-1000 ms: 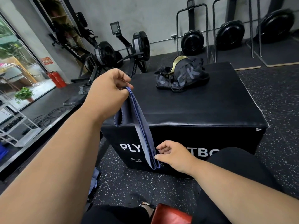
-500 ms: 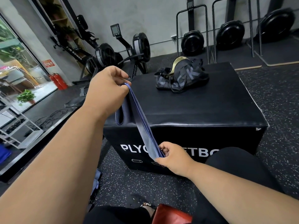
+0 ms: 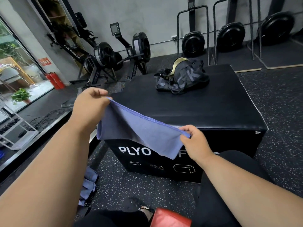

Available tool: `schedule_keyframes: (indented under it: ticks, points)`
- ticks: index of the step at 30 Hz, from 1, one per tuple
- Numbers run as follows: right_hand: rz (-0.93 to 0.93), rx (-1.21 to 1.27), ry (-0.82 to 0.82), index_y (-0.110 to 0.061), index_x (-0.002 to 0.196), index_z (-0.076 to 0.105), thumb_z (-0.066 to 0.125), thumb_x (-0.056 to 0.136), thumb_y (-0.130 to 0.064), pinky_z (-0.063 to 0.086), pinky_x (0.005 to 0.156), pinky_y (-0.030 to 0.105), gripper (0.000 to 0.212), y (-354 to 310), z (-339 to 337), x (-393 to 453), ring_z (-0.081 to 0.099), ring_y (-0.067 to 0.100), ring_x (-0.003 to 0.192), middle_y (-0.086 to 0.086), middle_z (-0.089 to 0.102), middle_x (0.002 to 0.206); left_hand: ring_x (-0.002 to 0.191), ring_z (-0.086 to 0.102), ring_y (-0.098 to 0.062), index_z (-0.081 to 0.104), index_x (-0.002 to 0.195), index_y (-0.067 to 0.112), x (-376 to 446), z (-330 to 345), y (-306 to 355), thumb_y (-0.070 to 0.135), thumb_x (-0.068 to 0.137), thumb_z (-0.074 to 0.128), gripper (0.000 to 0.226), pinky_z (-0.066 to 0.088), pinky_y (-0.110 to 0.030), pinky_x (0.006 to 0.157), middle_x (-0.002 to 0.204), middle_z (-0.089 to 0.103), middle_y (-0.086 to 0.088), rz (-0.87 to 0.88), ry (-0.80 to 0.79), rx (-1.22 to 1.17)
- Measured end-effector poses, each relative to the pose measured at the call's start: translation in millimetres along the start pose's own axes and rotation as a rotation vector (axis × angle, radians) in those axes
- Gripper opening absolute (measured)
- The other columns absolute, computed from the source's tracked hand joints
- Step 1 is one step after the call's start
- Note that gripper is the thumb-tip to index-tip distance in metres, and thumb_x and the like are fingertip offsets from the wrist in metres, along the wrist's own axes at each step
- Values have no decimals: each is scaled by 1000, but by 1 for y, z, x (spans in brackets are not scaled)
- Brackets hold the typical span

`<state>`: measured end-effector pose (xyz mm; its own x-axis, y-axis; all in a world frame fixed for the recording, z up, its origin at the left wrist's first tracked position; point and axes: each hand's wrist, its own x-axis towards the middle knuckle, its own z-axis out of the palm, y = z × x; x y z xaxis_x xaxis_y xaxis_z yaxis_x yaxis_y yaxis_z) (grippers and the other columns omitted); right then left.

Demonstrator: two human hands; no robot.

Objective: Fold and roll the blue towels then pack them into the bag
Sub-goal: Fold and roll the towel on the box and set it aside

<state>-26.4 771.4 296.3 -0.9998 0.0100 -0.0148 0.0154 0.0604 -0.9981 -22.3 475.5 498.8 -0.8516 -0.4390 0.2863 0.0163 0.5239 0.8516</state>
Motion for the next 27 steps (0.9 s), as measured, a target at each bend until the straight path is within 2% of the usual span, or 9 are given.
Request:
schedule_keyframes:
  ticks: [2, 4, 6, 11, 14, 17, 21, 27]
  points:
    - [-26, 43, 58, -31, 108, 67, 60, 92, -3, 49, 65, 25, 33, -2, -11, 7, 56, 10, 70, 5, 71, 94, 65, 53, -13, 72, 97, 19, 3, 3, -25, 3, 85, 73, 20, 42, -27, 61, 85, 69, -1, -104, -7, -64]
    - [-52, 74, 87, -31, 112, 64, 62, 94, -2, 48, 72, 28, 34, -6, -20, 13, 54, 12, 73, 11, 66, 90, 63, 51, -16, 70, 94, 20, 3, 7, -50, 0, 80, 69, 24, 40, -29, 61, 85, 64, -7, -211, -41, -123]
    - [-77, 74, 114, -27, 110, 63, 63, 95, -1, 45, 70, 27, 30, -10, -30, 18, 49, 12, 71, 5, 60, 83, 64, 51, -18, 69, 95, 20, 2, 14, -73, -2, 80, 65, 27, 40, -31, 62, 89, 62, -11, -314, -83, -179]
    - [-128, 8, 161, -25, 104, 69, 70, 94, -4, 49, 66, 16, 23, -21, -55, 30, 57, 3, 69, -8, 67, 80, 67, 50, -13, 66, 98, 22, -2, 46, -108, -7, 93, 54, 32, 39, -27, 63, 81, 58, -1, -455, -180, -239]
    - [-145, -28, 179, -27, 110, 70, 71, 94, -7, 48, 66, 15, 25, -27, -71, 41, 55, 4, 69, -5, 63, 84, 68, 50, -12, 67, 101, 23, 2, 66, -116, -6, 94, 52, 34, 39, -26, 65, 77, 57, 2, -479, -233, -282]
    - [-145, 2, 183, -27, 114, 69, 72, 95, -10, 50, 67, 21, 25, -34, -86, 56, 58, 8, 72, -5, 67, 87, 63, 45, -10, 67, 106, 22, 13, 88, -119, -5, 97, 51, 33, 36, -25, 62, 71, 54, 4, -468, -272, -315]
    - [-151, 6, 195, -28, 116, 69, 71, 97, -13, 52, 70, 28, 24, -45, -102, 83, 59, 11, 76, -5, 67, 87, 69, 46, -13, 70, 110, 23, 34, 111, -122, -2, 95, 54, 33, 35, -27, 63, 85, 58, -2, -449, -327, -367]
    - [-167, -133, 185, -30, 114, 69, 72, 95, -16, 52, 80, 30, 23, -64, -110, 171, 65, 9, 80, -5, 70, 85, 65, 55, -13, 67, 113, 20, 82, 143, -122, -3, 96, 52, 32, 44, -28, 61, 84, 65, -1, -449, -344, -344]
